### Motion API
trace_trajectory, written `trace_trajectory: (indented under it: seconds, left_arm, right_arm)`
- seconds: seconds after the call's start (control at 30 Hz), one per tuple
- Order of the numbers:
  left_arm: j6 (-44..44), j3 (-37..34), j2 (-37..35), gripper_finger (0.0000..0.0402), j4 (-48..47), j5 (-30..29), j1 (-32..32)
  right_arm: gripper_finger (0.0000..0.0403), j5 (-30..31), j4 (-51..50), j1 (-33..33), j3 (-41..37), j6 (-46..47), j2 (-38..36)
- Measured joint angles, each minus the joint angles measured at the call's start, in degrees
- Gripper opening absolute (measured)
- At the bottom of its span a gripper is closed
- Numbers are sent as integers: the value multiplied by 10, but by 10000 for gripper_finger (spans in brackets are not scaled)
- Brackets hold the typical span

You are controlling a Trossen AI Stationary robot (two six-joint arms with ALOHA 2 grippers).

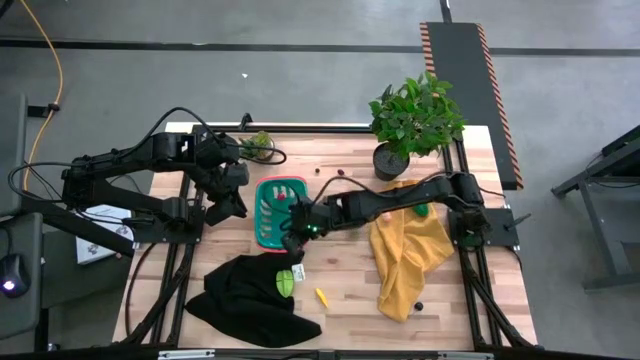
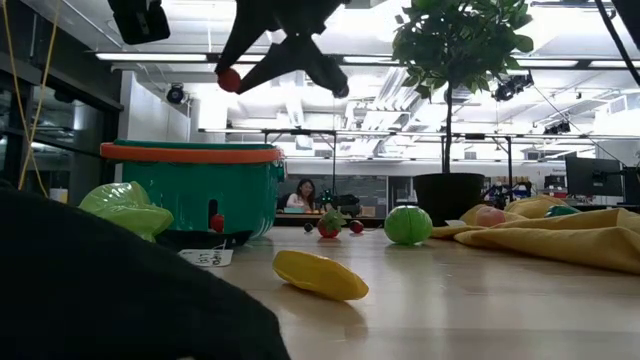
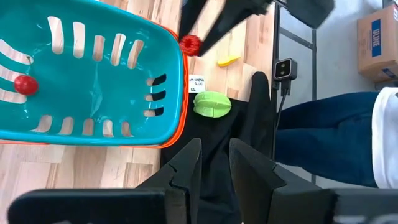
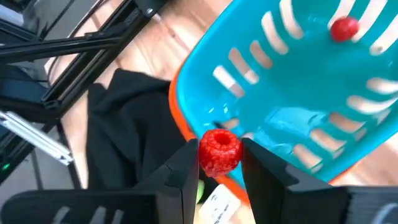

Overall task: Pick and placing Produce into tupperware
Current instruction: Put the red raspberry in the green basket

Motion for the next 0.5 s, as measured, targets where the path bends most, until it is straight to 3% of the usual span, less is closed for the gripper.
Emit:
trace_trajectory:
  seconds: [0.5]
  left_arm:
    - [0, 0, 0, 74, 1, -33, 0]
  right_arm:
    - [97, 5, -2, -41, 0, -97, 0]
